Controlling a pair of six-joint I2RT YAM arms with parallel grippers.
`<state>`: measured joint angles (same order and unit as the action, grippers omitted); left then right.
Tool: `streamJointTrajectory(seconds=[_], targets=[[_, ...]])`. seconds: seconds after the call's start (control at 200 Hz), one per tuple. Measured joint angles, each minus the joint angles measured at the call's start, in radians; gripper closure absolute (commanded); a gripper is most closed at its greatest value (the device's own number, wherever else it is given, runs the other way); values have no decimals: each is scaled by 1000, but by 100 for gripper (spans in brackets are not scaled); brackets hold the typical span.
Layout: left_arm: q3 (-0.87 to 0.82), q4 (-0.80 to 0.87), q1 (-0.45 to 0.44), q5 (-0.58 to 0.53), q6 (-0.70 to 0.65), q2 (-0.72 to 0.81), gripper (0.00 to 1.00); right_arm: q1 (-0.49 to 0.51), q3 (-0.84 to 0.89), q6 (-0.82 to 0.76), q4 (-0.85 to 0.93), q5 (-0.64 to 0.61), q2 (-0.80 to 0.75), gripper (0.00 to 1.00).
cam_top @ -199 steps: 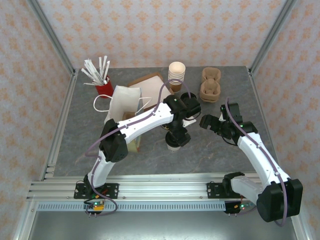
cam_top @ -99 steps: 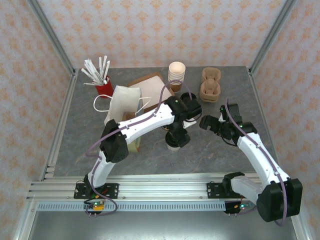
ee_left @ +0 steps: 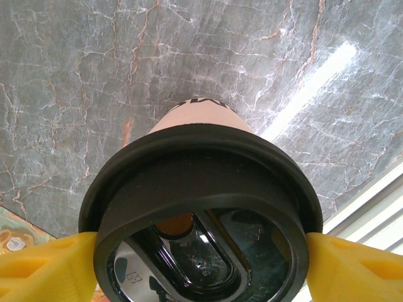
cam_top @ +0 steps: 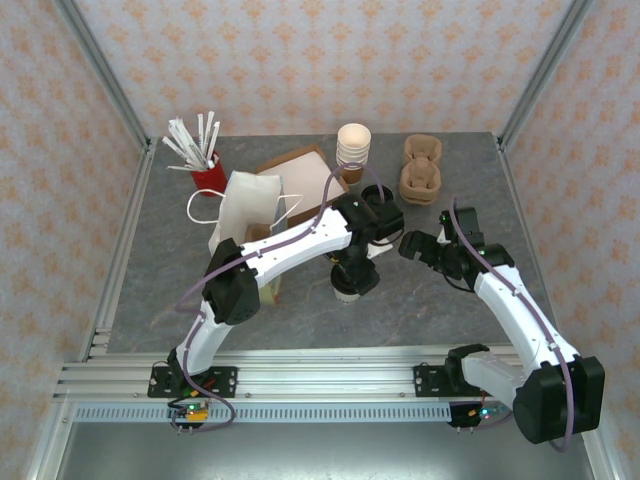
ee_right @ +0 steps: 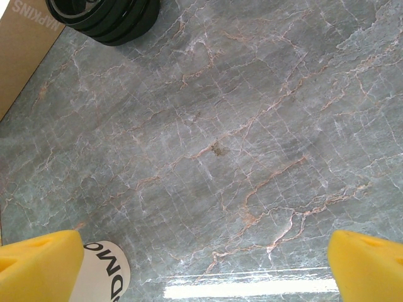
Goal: Pack the takeout coffee
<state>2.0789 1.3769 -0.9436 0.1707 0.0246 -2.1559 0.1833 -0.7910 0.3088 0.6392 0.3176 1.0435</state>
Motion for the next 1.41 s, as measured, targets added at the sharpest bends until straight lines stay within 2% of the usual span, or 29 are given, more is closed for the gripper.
streamJointTrajectory(seconds=[0.455, 0.971, 1.406], targets=[[0, 0, 0, -3, 0, 0, 25, 0, 0, 0, -3, 5, 13, 0], [3, 3, 0, 0, 0, 0, 46, 0, 0, 0, -3, 14, 13, 0], [43, 27, 4, -33, 1, 20, 56, 0, 0, -7, -3, 21, -4, 0]])
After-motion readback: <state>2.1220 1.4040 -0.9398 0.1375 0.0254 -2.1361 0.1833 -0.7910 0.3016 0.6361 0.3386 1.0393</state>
